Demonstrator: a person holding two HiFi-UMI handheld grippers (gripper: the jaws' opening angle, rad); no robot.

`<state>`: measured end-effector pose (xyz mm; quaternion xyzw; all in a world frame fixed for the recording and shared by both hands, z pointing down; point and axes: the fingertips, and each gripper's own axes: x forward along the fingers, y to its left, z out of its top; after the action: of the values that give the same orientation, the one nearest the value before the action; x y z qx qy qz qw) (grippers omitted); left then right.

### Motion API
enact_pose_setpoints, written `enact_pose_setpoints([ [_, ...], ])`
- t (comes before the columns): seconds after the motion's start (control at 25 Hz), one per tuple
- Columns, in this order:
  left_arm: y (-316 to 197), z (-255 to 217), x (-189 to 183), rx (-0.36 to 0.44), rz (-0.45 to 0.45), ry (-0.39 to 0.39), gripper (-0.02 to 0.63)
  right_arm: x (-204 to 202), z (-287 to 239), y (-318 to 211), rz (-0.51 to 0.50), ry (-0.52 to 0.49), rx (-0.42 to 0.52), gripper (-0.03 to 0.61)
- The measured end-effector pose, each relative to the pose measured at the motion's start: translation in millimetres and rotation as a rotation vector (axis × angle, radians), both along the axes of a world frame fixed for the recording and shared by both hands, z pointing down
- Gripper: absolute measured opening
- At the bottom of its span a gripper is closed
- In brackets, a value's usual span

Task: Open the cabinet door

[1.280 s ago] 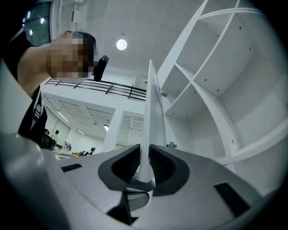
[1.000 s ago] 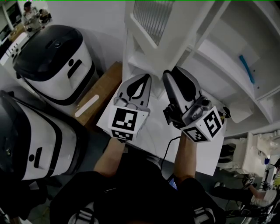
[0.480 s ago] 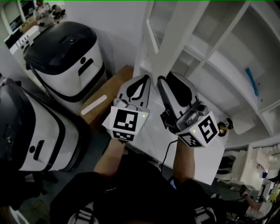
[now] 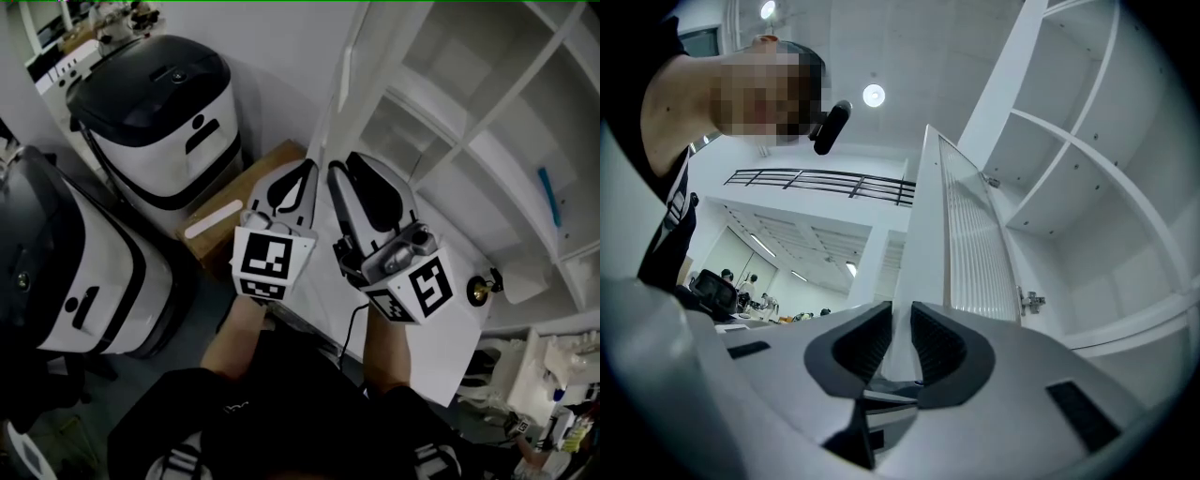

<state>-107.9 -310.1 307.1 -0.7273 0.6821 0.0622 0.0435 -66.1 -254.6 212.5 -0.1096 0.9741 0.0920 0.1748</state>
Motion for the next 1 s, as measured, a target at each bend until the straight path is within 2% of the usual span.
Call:
enact_pose_setpoints([
  [0.32,18.5,2.0,-47.3,-0.003,-0.077,-0.007,0.005,-37.8,0.5,10.6,0.038,-0.008,0.038,0.08],
  [0.48,26.7,1.6,-76.9,-0.002,-0.141,-0.028,0.005,-59.2,2.1,13.0,0.019,0.001,0.042,0.075],
  [0.76,34.2,-3.8,-106.5,0.012,-0.184,-0.03,0.005,-101.5,2.8,14.5,0.005,0.014,0.06,0.072],
  [1.0,42.6,-0.7,-143.0,0.01,-0.262,-0.011,0.005,-133.3,3.2,11.9,-0.018,0.013,0.054,0.069],
])
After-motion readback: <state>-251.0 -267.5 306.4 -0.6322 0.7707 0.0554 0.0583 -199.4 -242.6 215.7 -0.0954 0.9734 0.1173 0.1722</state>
